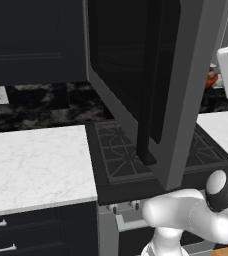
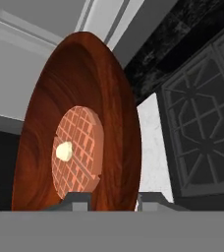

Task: Open the microwave, place the bowl with waffle inside the microwave, then close the microwave door and turn it on.

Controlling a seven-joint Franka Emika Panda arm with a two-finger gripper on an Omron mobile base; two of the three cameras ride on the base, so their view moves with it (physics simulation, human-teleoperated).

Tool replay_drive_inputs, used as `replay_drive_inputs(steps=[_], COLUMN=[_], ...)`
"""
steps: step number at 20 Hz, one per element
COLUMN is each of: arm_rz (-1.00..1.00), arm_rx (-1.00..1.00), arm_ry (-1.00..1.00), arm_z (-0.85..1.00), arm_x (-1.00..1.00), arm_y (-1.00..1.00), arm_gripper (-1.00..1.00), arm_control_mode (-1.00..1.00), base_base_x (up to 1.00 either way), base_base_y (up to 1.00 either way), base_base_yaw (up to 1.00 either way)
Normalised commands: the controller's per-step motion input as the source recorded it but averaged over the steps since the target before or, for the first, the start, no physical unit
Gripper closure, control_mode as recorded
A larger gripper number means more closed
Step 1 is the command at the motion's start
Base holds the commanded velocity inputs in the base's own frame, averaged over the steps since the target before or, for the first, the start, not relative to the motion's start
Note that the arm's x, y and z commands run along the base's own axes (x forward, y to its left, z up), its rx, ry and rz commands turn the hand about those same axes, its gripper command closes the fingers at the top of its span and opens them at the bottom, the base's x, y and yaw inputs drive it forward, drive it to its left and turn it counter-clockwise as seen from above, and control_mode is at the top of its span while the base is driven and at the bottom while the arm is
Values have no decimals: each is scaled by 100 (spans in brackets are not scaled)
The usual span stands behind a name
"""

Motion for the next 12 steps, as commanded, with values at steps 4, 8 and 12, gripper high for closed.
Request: replay_drive_inputs(steps=[4, 8, 12], arm_rz=[0, 0, -2], arm_rx=[0, 0, 0], arm_ry=[0, -5, -11], arm_z=[0, 31, 52], arm_x=[17, 59, 63], arm_y=[0, 3, 4], arm_gripper=[100, 100, 100], arm_control_mode=[-100, -100, -100], base_base_x=[0, 0, 0], base_base_y=[0, 0, 0], base_base_yaw=[0, 0, 0])
